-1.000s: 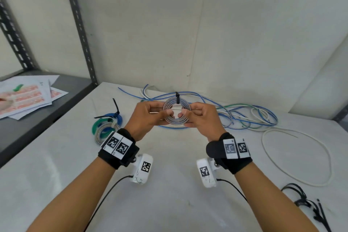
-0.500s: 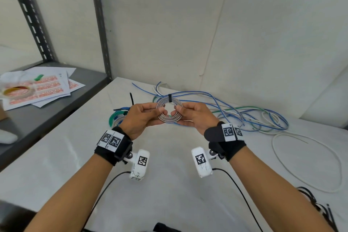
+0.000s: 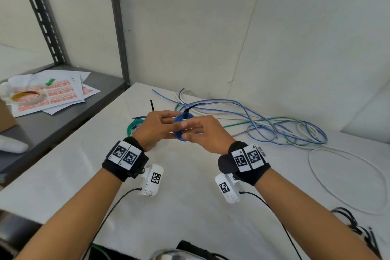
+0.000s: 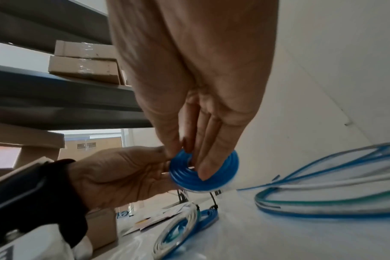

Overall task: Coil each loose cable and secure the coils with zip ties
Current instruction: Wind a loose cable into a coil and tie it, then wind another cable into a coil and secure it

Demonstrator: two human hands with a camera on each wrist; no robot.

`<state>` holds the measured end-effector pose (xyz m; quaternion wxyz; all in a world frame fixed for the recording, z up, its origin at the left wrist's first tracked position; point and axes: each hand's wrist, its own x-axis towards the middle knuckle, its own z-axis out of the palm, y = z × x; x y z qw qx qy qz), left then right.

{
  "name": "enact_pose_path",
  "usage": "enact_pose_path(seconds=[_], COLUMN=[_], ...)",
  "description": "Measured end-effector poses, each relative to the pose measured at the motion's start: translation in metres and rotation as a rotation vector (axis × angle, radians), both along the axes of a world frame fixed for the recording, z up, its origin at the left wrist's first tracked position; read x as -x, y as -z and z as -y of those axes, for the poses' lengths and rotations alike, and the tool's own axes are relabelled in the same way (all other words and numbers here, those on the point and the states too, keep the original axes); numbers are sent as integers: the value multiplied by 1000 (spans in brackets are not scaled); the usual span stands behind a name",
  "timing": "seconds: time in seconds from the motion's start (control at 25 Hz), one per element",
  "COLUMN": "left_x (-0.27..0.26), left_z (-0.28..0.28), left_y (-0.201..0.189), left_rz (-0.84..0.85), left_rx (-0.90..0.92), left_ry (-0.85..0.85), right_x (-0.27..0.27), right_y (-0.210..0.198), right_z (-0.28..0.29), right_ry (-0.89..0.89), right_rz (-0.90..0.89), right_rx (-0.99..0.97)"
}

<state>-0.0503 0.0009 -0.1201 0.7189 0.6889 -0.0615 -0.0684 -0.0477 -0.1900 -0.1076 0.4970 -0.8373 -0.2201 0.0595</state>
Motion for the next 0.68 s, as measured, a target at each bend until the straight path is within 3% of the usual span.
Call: enact_pose_path(seconds=[0.16,0.24,0.32,0.48,0.6,0.68], left_x=[17,26,28,16,6,7], left_z=[-33,-48,-60,-80,-91,-88], left_y=[12,18,23,30,28,22], left_rz=[-51,-99,-130,-102,-81,-72], left_rx=[10,-4,-66,-436,-817,-958], left_ry=[-63,-44,-64,-227,-238,-230], right_x=[-3,-7,-13,-24,-32,-34], right_y=[13,21,30,40,52,59], right_z=[2,-12,-34,-72,-84,-83], right_ry=[262,144,85,142,173,165], right_rz=[-53,-274,-372,-373,-375,-363], right_rx=[-102,-120,-138,-51,26,75])
